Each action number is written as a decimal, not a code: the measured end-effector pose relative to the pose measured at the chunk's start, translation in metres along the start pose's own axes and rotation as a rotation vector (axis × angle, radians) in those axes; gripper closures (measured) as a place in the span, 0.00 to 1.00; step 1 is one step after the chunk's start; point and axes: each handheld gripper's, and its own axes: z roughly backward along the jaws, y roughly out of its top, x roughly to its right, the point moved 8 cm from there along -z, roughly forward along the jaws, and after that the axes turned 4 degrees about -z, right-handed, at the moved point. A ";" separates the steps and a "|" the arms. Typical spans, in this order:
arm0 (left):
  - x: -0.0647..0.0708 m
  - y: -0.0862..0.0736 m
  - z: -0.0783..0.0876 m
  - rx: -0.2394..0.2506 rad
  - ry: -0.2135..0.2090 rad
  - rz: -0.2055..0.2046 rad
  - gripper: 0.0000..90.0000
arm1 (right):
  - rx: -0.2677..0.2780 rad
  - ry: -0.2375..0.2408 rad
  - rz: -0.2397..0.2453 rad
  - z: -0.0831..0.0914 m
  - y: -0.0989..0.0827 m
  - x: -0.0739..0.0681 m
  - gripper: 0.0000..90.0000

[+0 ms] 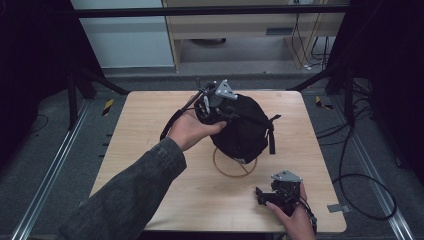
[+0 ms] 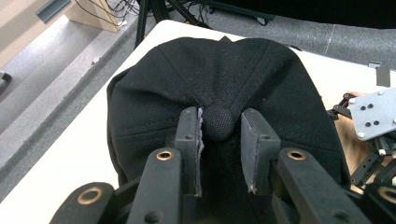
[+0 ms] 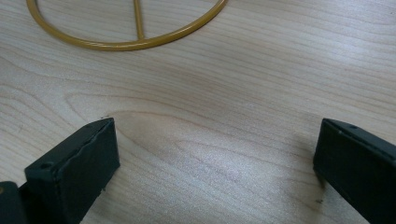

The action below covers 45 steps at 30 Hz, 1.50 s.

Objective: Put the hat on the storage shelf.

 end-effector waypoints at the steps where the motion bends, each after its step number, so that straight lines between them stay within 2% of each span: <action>1: 0.000 0.000 0.000 -0.001 0.001 0.000 0.78 | 0.000 0.000 0.000 0.000 0.000 0.000 0.00; 18: -0.003 -0.007 0.001 0.022 0.014 0.018 0.71 | 0.001 0.000 -0.001 0.000 0.000 0.000 0.00; 20: -0.003 -0.008 0.002 0.026 0.018 0.016 0.68 | 0.001 0.000 -0.001 0.000 0.000 0.000 0.00; 26: -0.004 -0.012 0.006 0.049 0.048 0.010 0.48 | 0.001 0.000 0.002 0.000 0.000 0.000 0.00; 28: -0.002 -0.014 0.007 0.059 0.048 0.014 0.39 | 0.000 0.000 -0.001 0.000 0.000 0.000 0.00; 33: 0.003 -0.017 0.011 0.086 0.052 0.017 0.26 | 0.000 0.001 -0.004 0.000 0.000 0.000 0.00; 39: 0.007 -0.021 0.020 0.112 0.046 0.033 0.17 | -0.002 0.001 -0.004 0.000 0.000 0.000 0.00; 45: 0.015 -0.026 0.028 0.125 0.046 0.032 0.14 | -0.002 0.002 -0.003 0.000 0.000 0.000 0.00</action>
